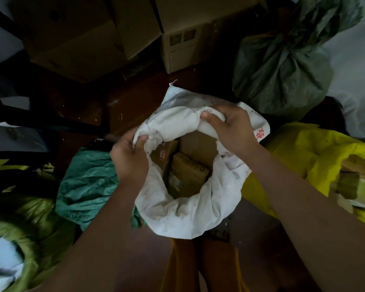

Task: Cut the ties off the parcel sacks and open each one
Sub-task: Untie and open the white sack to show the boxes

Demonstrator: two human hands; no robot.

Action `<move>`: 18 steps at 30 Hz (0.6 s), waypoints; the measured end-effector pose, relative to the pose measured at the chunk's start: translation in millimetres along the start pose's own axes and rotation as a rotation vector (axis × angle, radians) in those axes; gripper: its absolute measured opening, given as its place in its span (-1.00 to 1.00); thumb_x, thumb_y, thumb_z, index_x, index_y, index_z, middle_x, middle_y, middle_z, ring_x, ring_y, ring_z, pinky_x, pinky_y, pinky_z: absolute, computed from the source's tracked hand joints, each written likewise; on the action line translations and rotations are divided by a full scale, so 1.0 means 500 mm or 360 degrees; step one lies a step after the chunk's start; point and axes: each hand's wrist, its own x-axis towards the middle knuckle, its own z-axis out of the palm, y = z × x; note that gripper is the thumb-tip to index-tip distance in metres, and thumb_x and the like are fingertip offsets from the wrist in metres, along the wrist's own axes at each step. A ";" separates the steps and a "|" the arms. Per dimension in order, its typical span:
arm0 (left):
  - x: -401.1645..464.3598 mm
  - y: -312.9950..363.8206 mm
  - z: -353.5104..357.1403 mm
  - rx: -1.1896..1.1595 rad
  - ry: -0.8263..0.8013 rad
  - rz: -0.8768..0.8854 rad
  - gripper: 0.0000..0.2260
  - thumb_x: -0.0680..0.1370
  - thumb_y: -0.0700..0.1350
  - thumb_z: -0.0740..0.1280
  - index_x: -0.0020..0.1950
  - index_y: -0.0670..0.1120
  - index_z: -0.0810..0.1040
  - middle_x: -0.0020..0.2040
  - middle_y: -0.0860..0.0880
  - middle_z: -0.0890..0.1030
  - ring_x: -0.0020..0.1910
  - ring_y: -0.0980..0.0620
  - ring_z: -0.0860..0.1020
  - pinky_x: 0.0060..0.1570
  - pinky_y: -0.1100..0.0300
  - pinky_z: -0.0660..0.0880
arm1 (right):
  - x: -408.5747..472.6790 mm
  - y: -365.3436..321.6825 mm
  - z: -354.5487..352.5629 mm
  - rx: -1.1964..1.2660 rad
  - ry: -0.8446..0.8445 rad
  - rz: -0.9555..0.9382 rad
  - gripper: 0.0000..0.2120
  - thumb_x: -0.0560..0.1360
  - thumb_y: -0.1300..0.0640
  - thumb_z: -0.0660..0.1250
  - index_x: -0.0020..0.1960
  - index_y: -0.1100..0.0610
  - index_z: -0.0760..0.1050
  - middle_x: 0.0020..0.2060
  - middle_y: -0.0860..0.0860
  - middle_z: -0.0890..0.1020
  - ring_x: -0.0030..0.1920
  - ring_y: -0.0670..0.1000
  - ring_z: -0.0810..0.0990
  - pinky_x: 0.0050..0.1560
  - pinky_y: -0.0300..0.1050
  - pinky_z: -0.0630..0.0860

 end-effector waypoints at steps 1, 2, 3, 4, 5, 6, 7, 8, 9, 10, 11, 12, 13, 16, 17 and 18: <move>0.006 0.006 -0.001 -0.0042 0.0005 -0.0040 -0.82 0.55 -0.22 0.35 0.12 -0.14 0.64 -0.06 0.01 0.66 -0.08 0.15 0.59 -0.04 0.26 0.51 | -0.003 -0.005 -0.002 0.0061 0.0018 0.0057 -0.85 0.55 0.09 0.37 -0.13 0.13 0.65 -0.24 -0.10 0.67 -0.25 -0.25 0.57 -0.14 -0.45 0.42; 0.014 0.013 -0.001 -0.0081 -0.0007 -0.0054 -0.86 0.55 -0.23 0.35 0.06 -0.17 0.65 -0.13 0.02 0.65 -0.16 0.20 0.57 -0.11 0.30 0.48 | -0.005 -0.009 -0.007 0.0108 0.0048 0.0111 -0.82 0.54 0.09 0.38 -0.23 0.06 0.60 -0.35 -0.19 0.63 -0.32 -0.28 0.55 -0.22 -0.46 0.40; 0.022 0.024 0.000 -0.0127 -0.0029 -0.0040 -0.91 0.54 -0.23 0.35 -0.02 -0.20 0.64 -0.21 0.03 0.61 -0.23 0.22 0.52 -0.19 0.33 0.44 | -0.006 -0.012 -0.013 0.0165 0.0075 0.0166 -0.77 0.55 0.08 0.37 -0.29 0.01 0.56 -0.44 -0.22 0.60 -0.37 -0.30 0.53 -0.28 -0.46 0.38; 0.033 0.042 0.000 -0.0196 -0.0053 -0.0015 -0.93 0.54 -0.24 0.35 -0.11 -0.21 0.60 -0.27 0.02 0.56 -0.28 0.18 0.48 -0.25 0.33 0.40 | -0.005 -0.011 -0.022 0.0236 0.0105 0.0223 -0.75 0.55 0.06 0.37 -0.31 -0.01 0.56 -0.46 -0.19 0.61 -0.39 -0.29 0.53 -0.30 -0.44 0.39; 0.047 0.064 -0.001 -0.0282 -0.0073 0.0014 -0.90 0.54 -0.25 0.35 -0.18 -0.18 0.56 -0.31 0.00 0.52 -0.29 0.13 0.45 -0.29 0.32 0.38 | -0.005 -0.012 -0.032 0.0318 0.0154 0.0283 -0.75 0.56 0.03 0.35 -0.29 0.02 0.59 -0.44 -0.12 0.63 -0.38 -0.28 0.53 -0.30 -0.39 0.42; 0.065 0.087 0.000 -0.0358 -0.0102 0.0050 -0.86 0.53 -0.26 0.35 -0.23 -0.14 0.54 -0.33 0.01 0.52 -0.29 0.11 0.45 -0.29 0.30 0.39 | -0.006 -0.007 -0.042 0.0410 0.0217 0.0348 -0.73 0.56 0.01 0.34 -0.28 0.05 0.61 -0.41 -0.06 0.66 -0.35 -0.24 0.56 -0.30 -0.35 0.46; 0.085 0.108 0.004 -0.0385 -0.0146 0.0082 -0.83 0.53 -0.25 0.35 -0.26 -0.09 0.55 -0.35 0.06 0.54 -0.30 0.13 0.48 -0.27 0.31 0.42 | -0.008 0.002 -0.048 0.0520 0.0271 0.0434 -0.73 0.57 0.00 0.33 -0.26 0.05 0.62 -0.39 -0.06 0.68 -0.31 -0.20 0.61 -0.28 -0.32 0.50; 0.104 0.127 0.013 -0.0352 -0.0216 0.0091 -0.81 0.53 -0.23 0.35 -0.26 -0.03 0.56 -0.34 0.07 0.56 -0.30 0.15 0.50 -0.25 0.30 0.45 | -0.011 0.016 -0.052 0.0632 0.0299 0.0536 -0.72 0.58 -0.01 0.32 -0.24 0.06 0.63 -0.35 -0.06 0.69 -0.27 -0.15 0.65 -0.26 -0.28 0.54; 0.116 0.139 0.025 -0.0274 -0.0300 0.0066 -0.81 0.54 -0.21 0.34 -0.26 -0.01 0.56 -0.31 0.02 0.56 -0.28 0.14 0.50 -0.24 0.30 0.46 | -0.018 0.030 -0.050 0.0722 0.0317 0.0646 -0.72 0.58 -0.02 0.31 -0.21 0.08 0.64 -0.32 -0.05 0.70 -0.24 -0.10 0.68 -0.25 -0.25 0.57; 0.123 0.143 0.038 -0.0180 -0.0375 0.0014 -0.82 0.55 -0.18 0.34 -0.25 -0.04 0.57 -0.28 -0.04 0.55 -0.27 0.10 0.50 -0.24 0.29 0.45 | -0.027 0.044 -0.043 0.0760 0.0336 0.0739 -0.71 0.58 -0.02 0.30 -0.19 0.11 0.64 -0.29 -0.02 0.71 -0.21 -0.07 0.69 -0.24 -0.22 0.58; 0.128 0.142 0.051 -0.0102 -0.0446 -0.0045 -0.83 0.56 -0.16 0.34 -0.23 -0.09 0.57 -0.25 -0.08 0.54 -0.25 0.06 0.49 -0.24 0.28 0.44 | -0.033 0.056 -0.036 0.0760 0.0357 0.0807 -0.71 0.59 -0.03 0.30 -0.16 0.13 0.64 -0.26 0.01 0.72 -0.18 -0.04 0.70 -0.21 -0.18 0.60; 0.129 0.140 0.064 -0.0056 -0.0517 -0.0101 -0.85 0.57 -0.15 0.33 -0.19 -0.14 0.58 -0.23 -0.11 0.53 -0.23 0.03 0.48 -0.21 0.25 0.43 | -0.037 0.069 -0.030 0.0750 0.0384 0.0852 -0.70 0.59 -0.04 0.29 -0.14 0.14 0.64 -0.20 0.06 0.72 -0.14 0.00 0.70 -0.16 -0.13 0.63; 0.129 0.135 0.075 -0.0027 -0.0571 -0.0145 -0.87 0.57 -0.14 0.33 -0.14 -0.15 0.59 -0.22 -0.10 0.54 -0.21 0.01 0.49 -0.17 0.22 0.43 | -0.038 0.078 -0.025 0.0749 0.0411 0.0889 -0.71 0.58 -0.04 0.29 -0.12 0.14 0.64 -0.15 0.09 0.72 -0.11 0.02 0.70 -0.11 -0.08 0.64; 0.134 0.124 0.094 -0.0006 -0.0663 -0.0201 -0.89 0.57 -0.10 0.33 -0.11 -0.07 0.61 -0.19 -0.05 0.59 -0.15 0.04 0.55 -0.10 0.16 0.50 | -0.031 0.097 -0.034 0.0794 0.0445 0.0929 -0.75 0.57 -0.05 0.31 -0.13 0.06 0.65 -0.17 0.02 0.73 -0.12 -0.02 0.70 -0.13 -0.16 0.63; 0.135 0.121 0.100 -0.0053 -0.0682 -0.0247 -0.88 0.57 -0.10 0.34 -0.14 -0.07 0.61 -0.18 -0.06 0.59 -0.18 0.05 0.57 -0.15 0.17 0.53 | -0.031 0.102 -0.043 0.0825 0.0459 0.0953 -0.76 0.57 -0.06 0.32 -0.15 0.04 0.65 -0.21 -0.02 0.73 -0.15 -0.06 0.71 -0.19 -0.21 0.62; 0.131 0.120 0.107 -0.0127 -0.0696 -0.0331 -0.85 0.57 -0.10 0.34 -0.17 -0.10 0.59 -0.20 -0.09 0.58 -0.25 0.08 0.59 -0.27 0.21 0.55 | -0.033 0.106 -0.052 0.0855 0.0485 0.0976 -0.77 0.56 -0.06 0.32 -0.18 0.00 0.66 -0.24 -0.06 0.73 -0.19 -0.09 0.70 -0.25 -0.25 0.60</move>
